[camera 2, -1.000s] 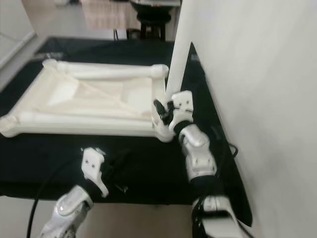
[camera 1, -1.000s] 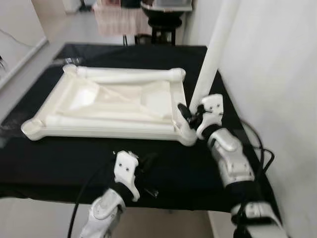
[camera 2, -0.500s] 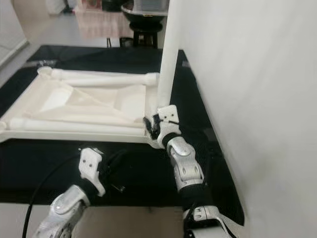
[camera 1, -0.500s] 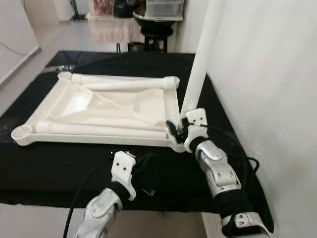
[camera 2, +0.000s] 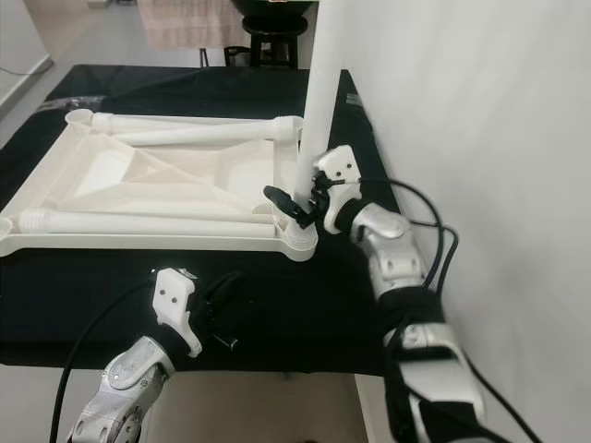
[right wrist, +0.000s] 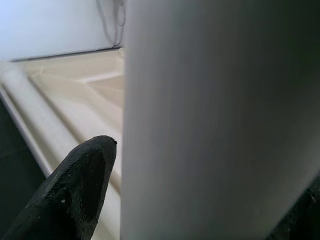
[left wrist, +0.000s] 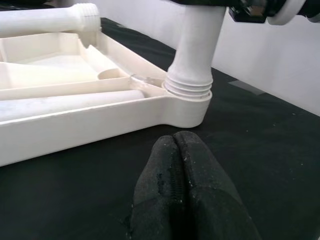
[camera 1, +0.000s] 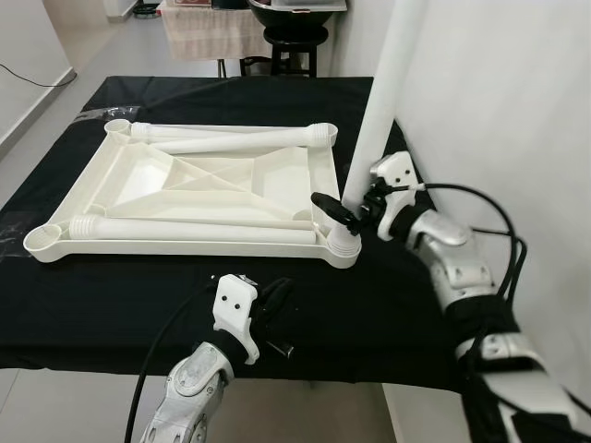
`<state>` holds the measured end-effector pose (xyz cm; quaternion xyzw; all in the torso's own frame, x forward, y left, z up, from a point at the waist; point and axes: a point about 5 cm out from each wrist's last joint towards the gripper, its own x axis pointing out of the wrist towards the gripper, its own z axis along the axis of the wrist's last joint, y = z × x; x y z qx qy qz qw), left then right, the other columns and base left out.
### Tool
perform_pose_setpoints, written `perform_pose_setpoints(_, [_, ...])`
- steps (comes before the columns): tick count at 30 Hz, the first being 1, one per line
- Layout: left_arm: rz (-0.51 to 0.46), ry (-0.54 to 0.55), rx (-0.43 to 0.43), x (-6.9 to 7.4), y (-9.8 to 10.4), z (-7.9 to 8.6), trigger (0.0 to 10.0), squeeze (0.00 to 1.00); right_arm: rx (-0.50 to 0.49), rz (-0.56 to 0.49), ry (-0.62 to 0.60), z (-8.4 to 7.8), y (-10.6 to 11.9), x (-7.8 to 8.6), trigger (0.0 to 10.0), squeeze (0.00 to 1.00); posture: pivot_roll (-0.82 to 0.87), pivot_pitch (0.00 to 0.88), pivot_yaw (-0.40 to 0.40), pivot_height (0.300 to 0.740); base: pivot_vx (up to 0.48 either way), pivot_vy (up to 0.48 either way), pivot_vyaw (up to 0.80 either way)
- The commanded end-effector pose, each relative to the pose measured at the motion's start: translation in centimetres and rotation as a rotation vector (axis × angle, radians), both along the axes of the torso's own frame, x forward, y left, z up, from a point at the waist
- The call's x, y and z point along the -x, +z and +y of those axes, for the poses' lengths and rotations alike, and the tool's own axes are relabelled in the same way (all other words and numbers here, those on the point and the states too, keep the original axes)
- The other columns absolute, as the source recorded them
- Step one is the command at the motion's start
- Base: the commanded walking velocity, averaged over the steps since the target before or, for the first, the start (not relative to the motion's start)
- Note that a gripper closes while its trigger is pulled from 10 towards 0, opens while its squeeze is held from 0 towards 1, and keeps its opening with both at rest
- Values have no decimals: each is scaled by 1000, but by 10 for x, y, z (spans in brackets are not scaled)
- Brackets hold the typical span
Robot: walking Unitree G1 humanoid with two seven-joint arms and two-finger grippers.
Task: Building children table
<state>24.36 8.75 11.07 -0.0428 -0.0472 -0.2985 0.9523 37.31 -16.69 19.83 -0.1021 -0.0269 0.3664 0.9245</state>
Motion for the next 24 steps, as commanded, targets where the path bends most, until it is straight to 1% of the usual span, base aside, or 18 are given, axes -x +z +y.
perform_pose_setpoints(1, [12,0,4,1,-3,-1,10000,0,17,19,28,-1,-5,0,10000,0,100,70,-51,740,0,0,0])
perform_pose_setpoints(2, [12,1,3,1,-3,-1,10000,0,5,41,55,-6,-4,0,627,0,100,70,-51,740,0,0,0])
perform_pose_setpoints(3, [12,1,3,1,-3,-1,10000,0,5,41,55,-6,-4,0,627,0,100,70,-51,740,0,0,0])
perform_pose_setpoints(4, [12,1,2,1,-3,-1,10000,0,-3,52,67,-7,-4,1,0,0,102,71,-50,740,0,0,0])
perform_pose_setpoints(8, [13,0,2,1,-3,-1,10000,0,-19,79,98,-11,-7,1,0,0,98,73,-48,740,0,0,0])
perform_pose_setpoints(13, [14,0,3,1,-3,-1,10000,0,-51,100,99,-14,-11,1,0,0,98,73,-48,740,0,0,0])
perform_pose_setpoints(16, [14,0,4,2,-3,-2,10000,0,-115,123,94,-16,-20,5,0,0,79,78,-50,740,0,0,0])
perform_pose_setpoints(21, [14,0,4,2,-3,-2,10000,0,-131,128,88,-17,-23,6,0,0,79,78,-50,740,0,0,0])
perform_pose_setpoints(22, [15,-1,5,2,-3,-2,10000,0,-140,141,75,-17,-28,9,0,0,68,85,-50,740,0,0,0])
perform_pose_setpoints(23, [15,-2,7,3,-3,-1,10000,0,-108,167,-116,-14,-46,10,0,0,69,92,-60,740,0,0,0])
perform_pose_setpoints(24, [15,-2,8,3,-3,-1,10000,0,-78,177,-258,-13,-58,12,0,0,69,92,-60,740,0,0,0])
